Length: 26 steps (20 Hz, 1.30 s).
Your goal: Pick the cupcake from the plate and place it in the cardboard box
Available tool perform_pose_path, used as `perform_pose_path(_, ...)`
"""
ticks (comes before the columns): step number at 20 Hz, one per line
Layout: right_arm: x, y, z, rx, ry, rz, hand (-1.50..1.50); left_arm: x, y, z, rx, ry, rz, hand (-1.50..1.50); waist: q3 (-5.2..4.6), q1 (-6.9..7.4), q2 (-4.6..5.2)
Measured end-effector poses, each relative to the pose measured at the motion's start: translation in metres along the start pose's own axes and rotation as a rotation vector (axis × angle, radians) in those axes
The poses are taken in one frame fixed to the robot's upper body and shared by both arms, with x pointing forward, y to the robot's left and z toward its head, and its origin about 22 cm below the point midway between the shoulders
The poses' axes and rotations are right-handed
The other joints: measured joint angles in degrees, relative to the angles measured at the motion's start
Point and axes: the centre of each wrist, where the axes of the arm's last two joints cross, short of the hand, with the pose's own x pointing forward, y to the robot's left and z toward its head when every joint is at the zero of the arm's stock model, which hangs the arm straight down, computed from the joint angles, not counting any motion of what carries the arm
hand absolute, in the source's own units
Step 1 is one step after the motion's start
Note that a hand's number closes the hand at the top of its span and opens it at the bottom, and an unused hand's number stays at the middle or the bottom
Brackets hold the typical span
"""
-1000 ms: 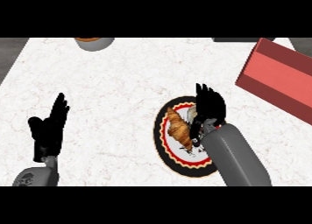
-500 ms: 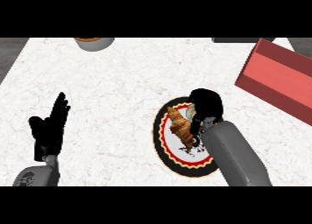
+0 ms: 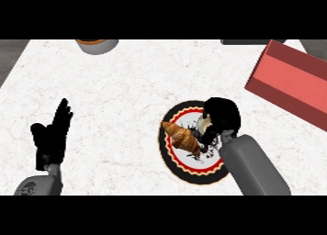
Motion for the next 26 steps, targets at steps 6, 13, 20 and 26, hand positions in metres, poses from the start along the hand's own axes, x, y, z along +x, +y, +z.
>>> perform_pose_path(6, -0.052, -0.001, 0.045, 0.014, -0.043, -0.002, 1.50, 0.003, 0.004, -0.001, 0.007, 0.000, 0.008, 0.00, 0.01, -0.38, -0.21)
perform_pose_path(13, -0.071, -0.041, 0.098, -0.088, -0.100, 0.011, 1.50, 0.002, -0.001, 0.005, 0.001, 0.006, 0.006, 0.00, 0.11, -0.38, 0.04)
perform_pose_path(20, -0.071, -0.118, 0.149, -0.283, -0.135, -0.071, 1.50, 0.002, 0.004, 0.003, 0.007, 0.010, 0.006, 0.00, 0.10, -0.52, 0.05)
perform_pose_path(26, -0.079, -0.171, 0.174, -0.403, -0.087, -0.112, 1.50, 0.005, 0.002, 0.004, 0.000, 0.002, 0.010, 0.00, 0.11, -0.01, 0.19)
